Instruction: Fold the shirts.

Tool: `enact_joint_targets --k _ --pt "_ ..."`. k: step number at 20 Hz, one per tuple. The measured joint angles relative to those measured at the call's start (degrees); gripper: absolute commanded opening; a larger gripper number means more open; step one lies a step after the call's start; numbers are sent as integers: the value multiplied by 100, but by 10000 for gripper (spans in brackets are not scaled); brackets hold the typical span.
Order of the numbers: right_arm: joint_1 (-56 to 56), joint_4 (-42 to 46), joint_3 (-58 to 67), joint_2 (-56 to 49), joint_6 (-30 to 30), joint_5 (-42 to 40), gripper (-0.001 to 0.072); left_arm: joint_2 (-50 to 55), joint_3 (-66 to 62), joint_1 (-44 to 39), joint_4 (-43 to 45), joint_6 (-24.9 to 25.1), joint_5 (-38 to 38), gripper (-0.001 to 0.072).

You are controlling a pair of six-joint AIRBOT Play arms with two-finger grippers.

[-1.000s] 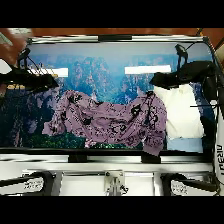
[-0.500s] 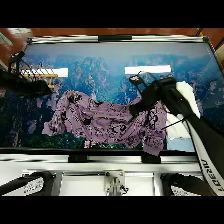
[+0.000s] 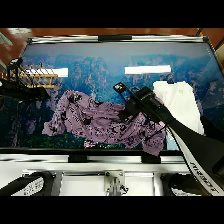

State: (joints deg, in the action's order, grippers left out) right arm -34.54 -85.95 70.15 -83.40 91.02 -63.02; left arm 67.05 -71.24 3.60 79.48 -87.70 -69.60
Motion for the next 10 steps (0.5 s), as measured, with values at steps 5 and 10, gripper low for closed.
enact_joint_targets --k 5,10 --pt "-129 -232 -4 -7 -223 -267 616 -17 33 0 22 11 160 633" --pt "-153 -125 -101 -9 -636 -330 616 -17 39 0 24 24 186 633"
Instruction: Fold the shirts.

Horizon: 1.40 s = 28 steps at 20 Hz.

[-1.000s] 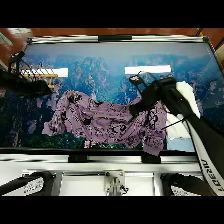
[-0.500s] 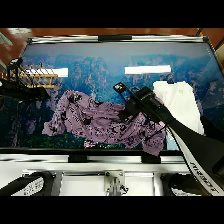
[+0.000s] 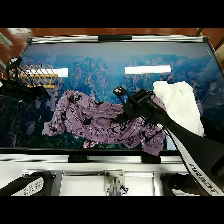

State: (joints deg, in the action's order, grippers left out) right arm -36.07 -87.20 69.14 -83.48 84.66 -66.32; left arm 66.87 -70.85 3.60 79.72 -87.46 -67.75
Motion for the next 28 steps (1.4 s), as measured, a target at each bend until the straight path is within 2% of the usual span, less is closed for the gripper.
enact_joint_targets --k 5,6,7,9,10,14,18,19,22,26,28 --pt "-20 310 -240 -4 -522 361 611 -2 0 0 2 0 -22 633" --pt "-15 393 -262 -13 -651 476 571 -2 0 0 2 0 -26 633" --pt "-17 466 -278 -42 -791 605 462 -2 0 0 2 0 -31 633" --pt "-17 553 -297 -153 -1064 745 152 -2 0 0 2 0 -33 633" --pt "-17 586 -304 -212 -1187 793 75 -2 0 0 2 0 -33 633" --pt "-15 894 -310 -188 -1473 914 74 -2 0 0 2 0 -33 633" --pt "9 1443 -229 319 -1565 990 73 -2 0 0 0 0 -31 635" --pt "31 1499 -195 452 -1563 988 72 -2 0 0 -17 0 -31 720" --pt "96 1480 -70 758 -1502 1078 73 0 11 -74 -317 208 -35 720" --pt "127 1150 -4 756 -1451 1139 73 7 326 -662 -651 654 28 720" --pt "136 973 9 664 -1440 1167 73 11 721 -1167 -619 715 291 720"
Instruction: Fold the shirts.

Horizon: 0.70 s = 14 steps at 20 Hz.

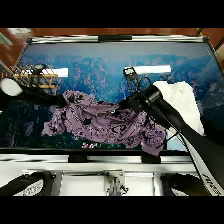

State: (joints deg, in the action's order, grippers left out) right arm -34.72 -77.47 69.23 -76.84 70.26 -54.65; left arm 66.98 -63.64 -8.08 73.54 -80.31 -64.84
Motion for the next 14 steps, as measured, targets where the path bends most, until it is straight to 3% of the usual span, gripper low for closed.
enact_joint_targets --k 7,12,13,14 --pt "0 -275 9 -157 26 -2 74 374 732 -1764 81 -706 1617 720" --pt "0 -299 9 -170 98 -140 74 780 804 -2319 98 -970 2288 720" --pt "0 -302 9 -170 109 -157 73 837 807 -2378 96 -1001 2426 700" --pt "0 -302 9 -170 116 -188 74 903 811 -2409 96 -1021 2564 572"
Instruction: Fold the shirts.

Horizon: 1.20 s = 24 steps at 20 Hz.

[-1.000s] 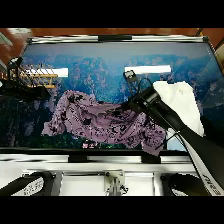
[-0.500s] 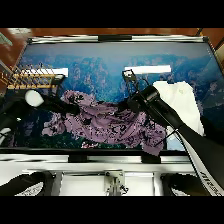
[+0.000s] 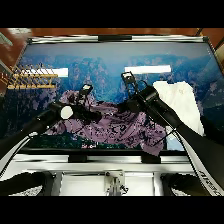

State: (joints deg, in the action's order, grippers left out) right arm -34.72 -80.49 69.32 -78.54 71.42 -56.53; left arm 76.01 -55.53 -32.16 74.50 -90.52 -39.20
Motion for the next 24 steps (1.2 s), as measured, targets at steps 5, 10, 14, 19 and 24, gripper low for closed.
enact_joint_targets --k 5,10,14,19,24 --pt "0 -31 0 -2 31 -122 73 378 7 81 4 -131 323 61" --pt "0 -122 0 -2 245 -326 73 479 -76 431 11 -210 461 60" --pt "0 -243 0 -2 374 -369 73 439 -190 437 -13 -72 339 720" --pt "0 -297 0 -2 407 -369 74 273 -219 332 -81 442 -302 720" --pt "0 -299 0 -2 424 -289 73 122 -219 39 -92 662 -120 720"
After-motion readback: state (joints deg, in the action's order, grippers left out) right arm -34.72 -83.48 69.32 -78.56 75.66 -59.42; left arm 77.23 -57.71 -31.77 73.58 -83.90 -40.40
